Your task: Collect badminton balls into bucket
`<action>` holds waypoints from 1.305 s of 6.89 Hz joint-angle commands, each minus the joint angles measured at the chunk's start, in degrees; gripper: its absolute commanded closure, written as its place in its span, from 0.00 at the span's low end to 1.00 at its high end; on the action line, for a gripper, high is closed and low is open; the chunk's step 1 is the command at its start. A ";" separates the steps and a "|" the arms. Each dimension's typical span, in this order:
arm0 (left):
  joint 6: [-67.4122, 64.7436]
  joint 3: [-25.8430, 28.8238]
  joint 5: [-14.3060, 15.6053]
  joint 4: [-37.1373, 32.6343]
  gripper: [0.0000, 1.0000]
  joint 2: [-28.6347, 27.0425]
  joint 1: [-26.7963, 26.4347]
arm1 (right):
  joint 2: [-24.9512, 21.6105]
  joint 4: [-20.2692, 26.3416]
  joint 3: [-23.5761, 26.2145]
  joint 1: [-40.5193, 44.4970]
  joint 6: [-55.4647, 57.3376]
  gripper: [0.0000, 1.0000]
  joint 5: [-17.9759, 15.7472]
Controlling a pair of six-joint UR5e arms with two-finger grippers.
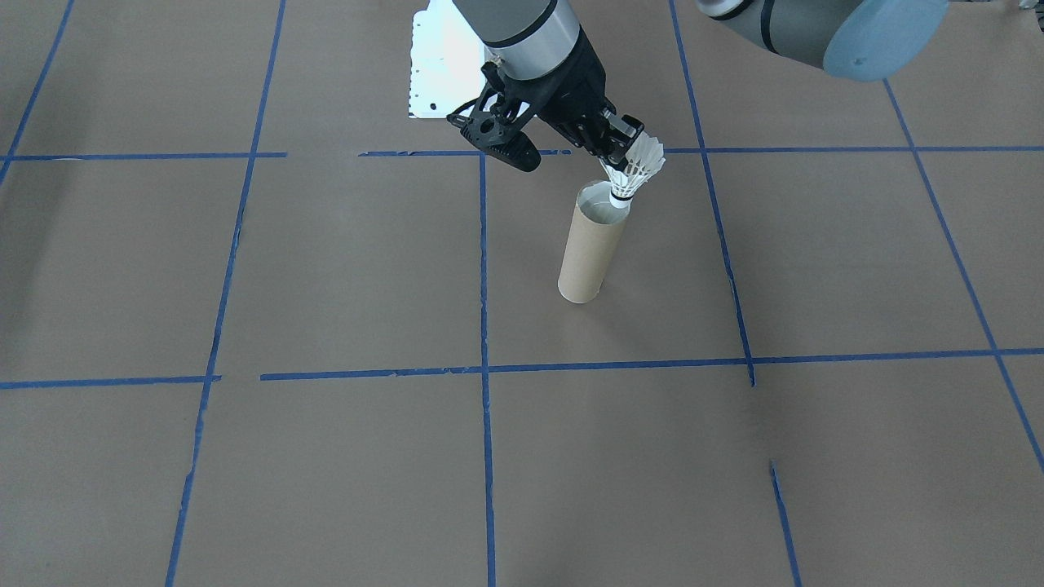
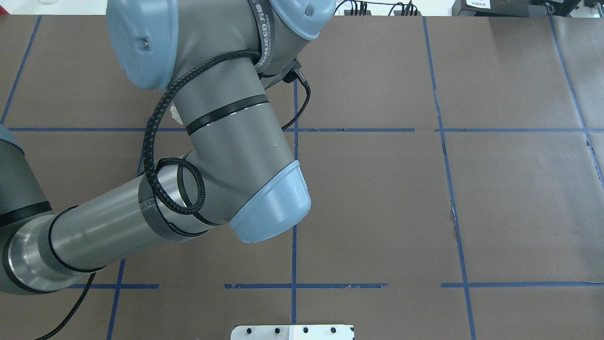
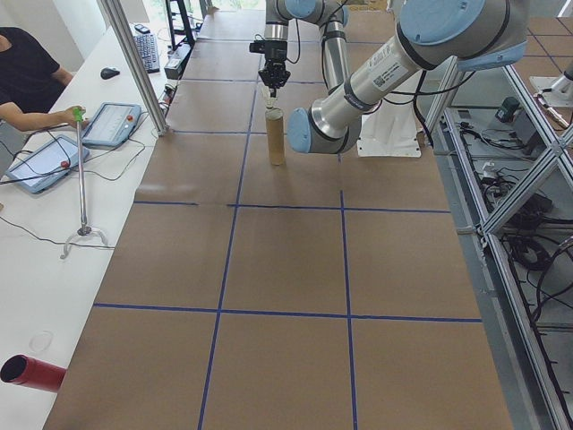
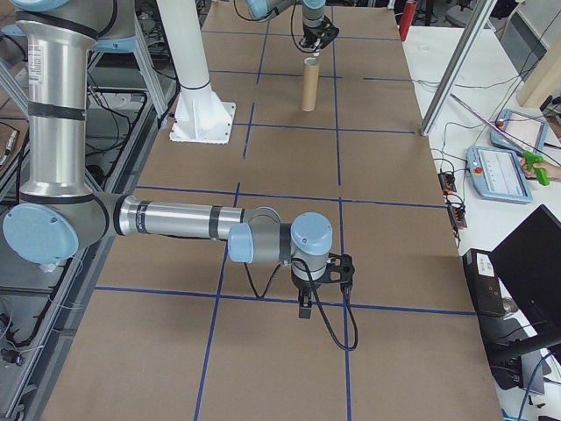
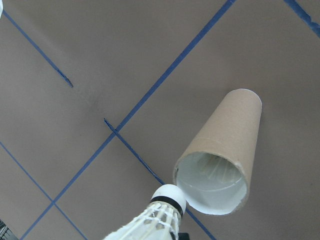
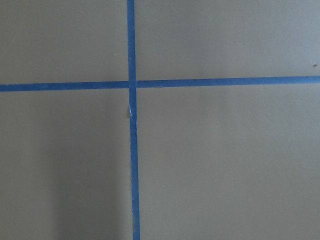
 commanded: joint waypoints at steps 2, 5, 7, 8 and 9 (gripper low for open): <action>-0.01 0.22 -0.23 -1.23 0.91 0.30 1.13 | 0.00 0.00 0.00 0.00 0.00 0.00 0.04; -0.10 -1.10 -0.14 -3.26 0.00 1.71 1.93 | 0.00 0.00 -0.09 0.00 0.00 0.00 0.04; -0.19 -5.91 -0.06 -2.82 0.00 1.89 1.49 | 0.00 0.00 0.00 0.00 0.00 0.00 0.04; -0.28 -8.02 -0.06 -2.73 0.00 1.97 0.09 | 0.00 0.00 0.00 0.00 0.00 0.00 0.04; -0.28 -11.00 -0.23 -2.82 0.00 2.15 -3.05 | 0.00 0.00 -0.09 0.00 0.00 0.00 0.04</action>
